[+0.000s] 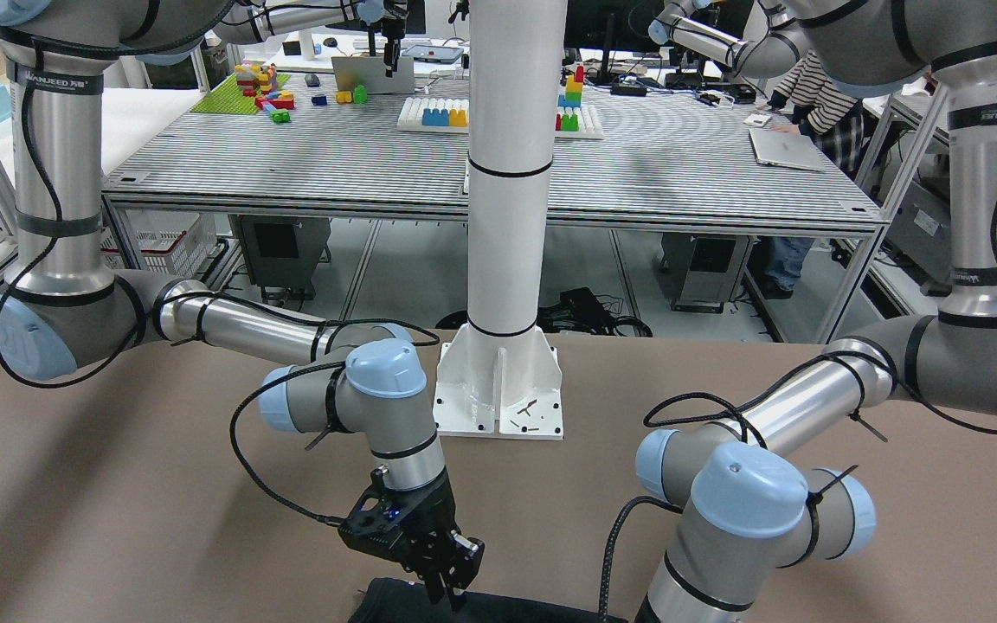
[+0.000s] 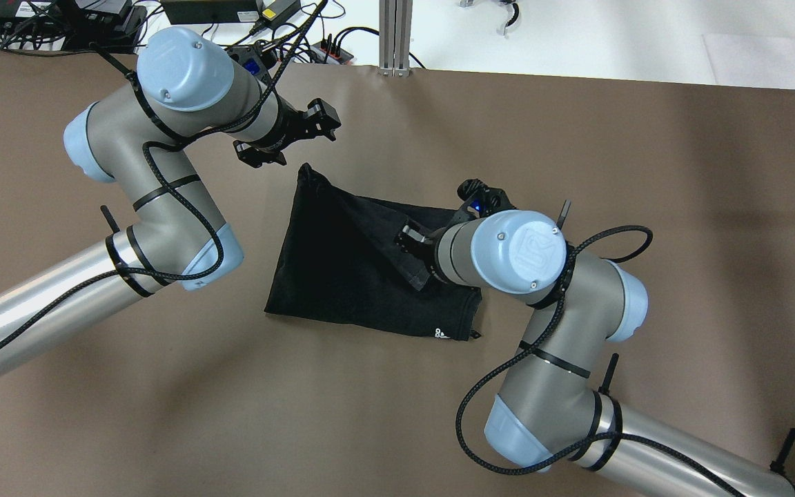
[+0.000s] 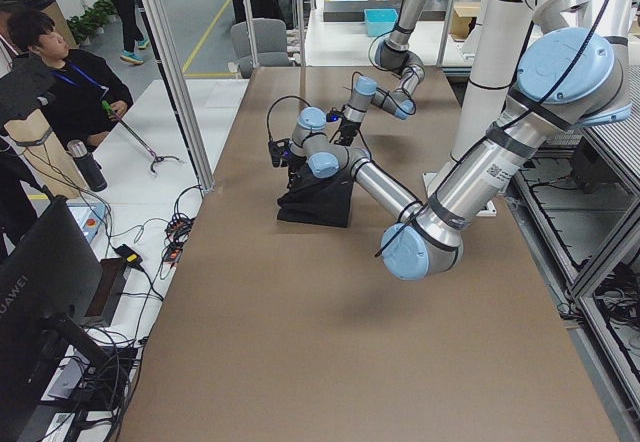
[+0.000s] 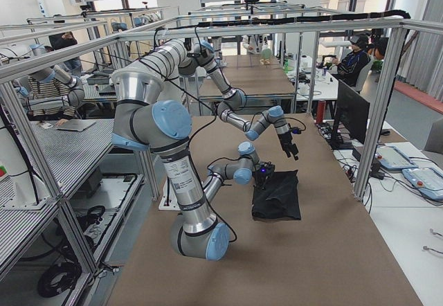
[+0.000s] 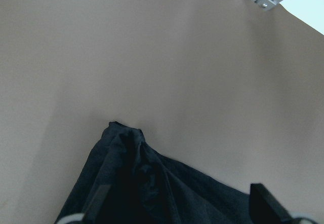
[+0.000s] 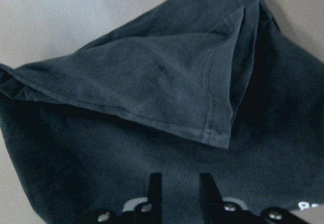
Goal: Fold clothes
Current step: 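Lower the folded end onto the shirt and open both grippers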
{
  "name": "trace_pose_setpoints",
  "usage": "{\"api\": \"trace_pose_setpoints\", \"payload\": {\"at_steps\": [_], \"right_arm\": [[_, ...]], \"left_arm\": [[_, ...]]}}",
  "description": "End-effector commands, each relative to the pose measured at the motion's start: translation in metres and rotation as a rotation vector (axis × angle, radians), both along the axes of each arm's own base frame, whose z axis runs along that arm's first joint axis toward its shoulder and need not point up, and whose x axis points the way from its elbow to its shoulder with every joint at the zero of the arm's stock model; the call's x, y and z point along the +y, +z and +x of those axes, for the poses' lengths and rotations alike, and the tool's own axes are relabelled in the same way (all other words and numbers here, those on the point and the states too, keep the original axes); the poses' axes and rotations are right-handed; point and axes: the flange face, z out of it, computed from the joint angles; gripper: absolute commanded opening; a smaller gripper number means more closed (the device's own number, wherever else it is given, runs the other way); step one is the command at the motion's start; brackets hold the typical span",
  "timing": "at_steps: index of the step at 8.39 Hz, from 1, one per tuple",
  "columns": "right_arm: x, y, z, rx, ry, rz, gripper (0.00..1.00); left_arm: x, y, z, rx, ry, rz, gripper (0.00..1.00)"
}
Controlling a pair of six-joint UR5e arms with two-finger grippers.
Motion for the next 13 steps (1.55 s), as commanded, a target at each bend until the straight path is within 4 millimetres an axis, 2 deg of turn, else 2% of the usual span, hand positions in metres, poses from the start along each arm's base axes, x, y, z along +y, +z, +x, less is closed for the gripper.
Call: {"api": "trace_pose_setpoints", "payload": {"at_steps": [1, 2, 3, 5, 7, 8, 9, 11, 12, 13], "right_arm": [[0.02, -0.008, -0.049, 0.025, -0.002, -0.011, 0.0], [0.008, -0.006, -0.075, 0.054, 0.007, -0.039, 0.0], [0.002, 0.0, -0.085, 0.075, 0.009, -0.043, 0.0], [-0.004, 0.025, -0.094, 0.132, 0.007, -0.034, 0.0], [-0.006, 0.041, -0.096, 0.165, -0.005, -0.026, 0.0], [-0.009, 0.041, -0.094, 0.168, -0.001, -0.023, 0.0], [-0.023, 0.04, -0.085, 0.173, 0.014, -0.011, 0.0], [-0.079, 0.045, -0.044, 0.219, 0.06, 0.037, 0.0], [-0.104, 0.057, -0.041, 0.234, 0.083, 0.034, 0.0], [-0.135, 0.073, -0.049, 0.235, 0.114, 0.035, 0.0]], "left_arm": [[0.001, 0.007, -0.001, 0.005, 0.017, 0.005, 0.95], [0.001, 0.007, -0.001, 0.005, 0.017, 0.005, 0.95], [0.001, 0.01, -0.001, 0.001, 0.015, 0.002, 0.95], [0.002, 0.01, -0.001, 0.002, 0.014, 0.004, 0.95], [0.001, 0.012, -0.001, 0.0, 0.014, 0.001, 0.95], [0.001, 0.012, -0.001, 0.0, 0.014, 0.001, 0.95], [0.001, 0.012, -0.001, 0.0, 0.014, 0.001, 0.95], [0.001, 0.012, -0.001, 0.0, 0.014, 0.001, 0.95], [0.001, 0.012, -0.001, 0.0, 0.014, 0.001, 0.95], [0.001, 0.01, -0.001, 0.001, 0.015, 0.002, 0.95]]}}
